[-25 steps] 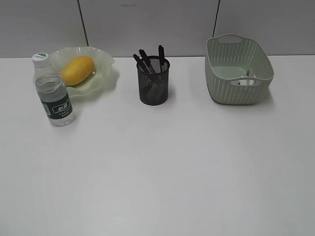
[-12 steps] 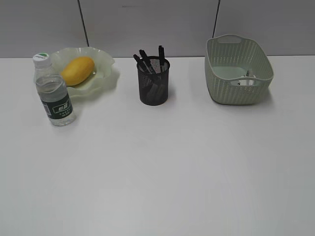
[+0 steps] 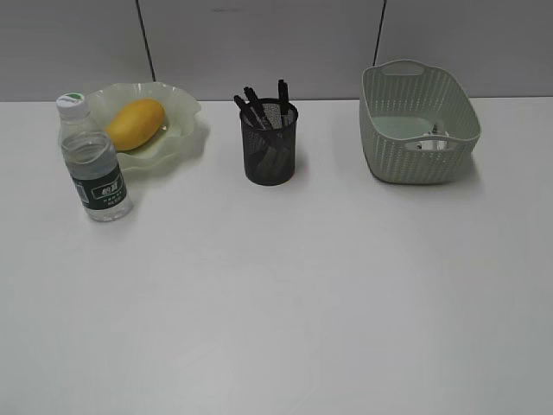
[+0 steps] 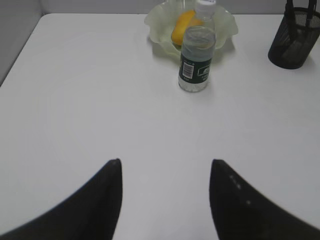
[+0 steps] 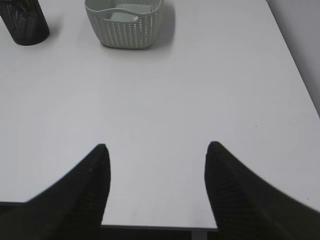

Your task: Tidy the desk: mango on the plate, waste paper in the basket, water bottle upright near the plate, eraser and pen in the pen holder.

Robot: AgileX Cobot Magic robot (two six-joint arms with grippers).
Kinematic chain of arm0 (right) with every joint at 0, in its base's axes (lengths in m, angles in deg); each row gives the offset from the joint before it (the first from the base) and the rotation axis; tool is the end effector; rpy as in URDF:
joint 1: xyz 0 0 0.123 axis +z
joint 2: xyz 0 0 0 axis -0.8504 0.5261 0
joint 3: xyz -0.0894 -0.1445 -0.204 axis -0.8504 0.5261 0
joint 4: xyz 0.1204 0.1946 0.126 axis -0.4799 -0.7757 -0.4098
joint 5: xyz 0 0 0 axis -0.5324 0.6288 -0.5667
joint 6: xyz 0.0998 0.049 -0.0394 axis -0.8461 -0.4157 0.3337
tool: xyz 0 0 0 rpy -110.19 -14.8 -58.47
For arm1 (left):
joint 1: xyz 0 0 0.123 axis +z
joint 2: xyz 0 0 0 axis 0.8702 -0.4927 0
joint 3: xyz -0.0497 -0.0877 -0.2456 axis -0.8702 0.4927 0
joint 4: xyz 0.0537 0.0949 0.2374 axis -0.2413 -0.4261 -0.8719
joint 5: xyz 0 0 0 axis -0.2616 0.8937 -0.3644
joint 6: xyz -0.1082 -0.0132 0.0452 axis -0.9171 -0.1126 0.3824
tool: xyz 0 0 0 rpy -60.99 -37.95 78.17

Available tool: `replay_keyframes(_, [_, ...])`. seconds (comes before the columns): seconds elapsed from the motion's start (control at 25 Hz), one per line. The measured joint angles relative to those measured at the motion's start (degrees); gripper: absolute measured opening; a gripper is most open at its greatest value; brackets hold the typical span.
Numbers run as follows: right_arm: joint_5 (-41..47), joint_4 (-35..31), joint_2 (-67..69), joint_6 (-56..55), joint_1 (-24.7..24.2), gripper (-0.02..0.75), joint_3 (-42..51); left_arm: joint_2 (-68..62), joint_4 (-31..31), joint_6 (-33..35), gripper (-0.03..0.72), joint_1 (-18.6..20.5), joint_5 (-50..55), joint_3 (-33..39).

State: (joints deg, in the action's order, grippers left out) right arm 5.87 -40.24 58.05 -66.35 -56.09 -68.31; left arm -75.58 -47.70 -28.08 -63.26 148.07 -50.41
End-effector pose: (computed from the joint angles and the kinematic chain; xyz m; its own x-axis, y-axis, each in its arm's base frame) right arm 0.0463 0.0050 0.2739 -0.4225 -0.0420 -0.9054 -0.0737 0.9972 -0.0119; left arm 0.0424 -0.0027 0.2757 -0.4439 -0.0346 -0.8954 0.0290 0.9982 -0.0530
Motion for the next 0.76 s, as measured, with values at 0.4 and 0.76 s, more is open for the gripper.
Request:
replay_keyframes(0.4, [0.00,0.00,0.00,0.00,0.00,0.478,0.00,0.00,0.24,0.00,0.428,0.26,-0.24,0.06])
replay_keyframes(0.76, [0.00,0.00,0.00,0.00,0.00,0.478,0.00,0.00,0.35,0.00,0.428,0.26,-0.40,0.06])
